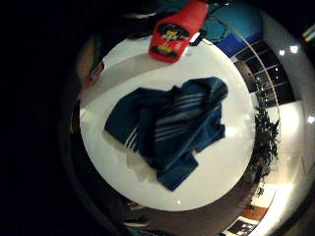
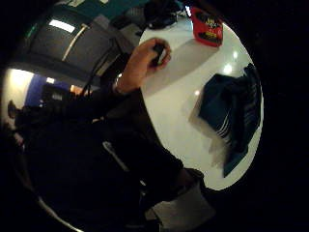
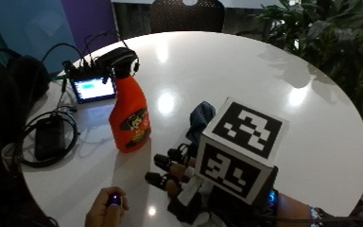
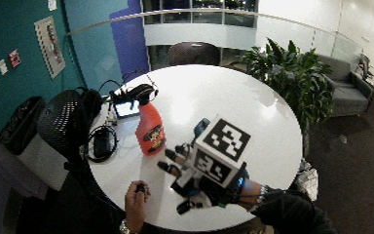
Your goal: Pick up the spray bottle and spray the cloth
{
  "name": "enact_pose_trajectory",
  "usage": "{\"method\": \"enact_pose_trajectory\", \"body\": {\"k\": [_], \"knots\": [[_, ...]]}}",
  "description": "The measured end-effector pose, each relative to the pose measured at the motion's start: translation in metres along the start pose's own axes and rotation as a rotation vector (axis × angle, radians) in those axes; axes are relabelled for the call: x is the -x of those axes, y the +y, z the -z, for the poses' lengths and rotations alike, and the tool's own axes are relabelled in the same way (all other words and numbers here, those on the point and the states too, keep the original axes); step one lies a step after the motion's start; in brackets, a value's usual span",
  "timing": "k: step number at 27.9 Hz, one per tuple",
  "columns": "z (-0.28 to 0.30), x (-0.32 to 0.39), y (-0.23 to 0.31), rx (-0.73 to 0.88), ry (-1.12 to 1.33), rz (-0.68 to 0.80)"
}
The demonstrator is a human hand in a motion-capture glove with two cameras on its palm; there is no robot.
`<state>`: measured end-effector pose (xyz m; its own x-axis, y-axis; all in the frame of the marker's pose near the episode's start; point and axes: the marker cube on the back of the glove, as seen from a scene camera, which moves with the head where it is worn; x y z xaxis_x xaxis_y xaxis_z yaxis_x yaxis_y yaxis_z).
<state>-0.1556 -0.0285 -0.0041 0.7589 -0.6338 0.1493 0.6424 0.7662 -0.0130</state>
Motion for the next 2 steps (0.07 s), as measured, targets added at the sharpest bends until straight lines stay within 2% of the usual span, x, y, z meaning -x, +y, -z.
{"method": "enact_pose_trajectory", "body": {"k": [2], "knots": [[-0.0021, 0.0052, 0.0048, 0.011, -0.009, 0.014]]}}
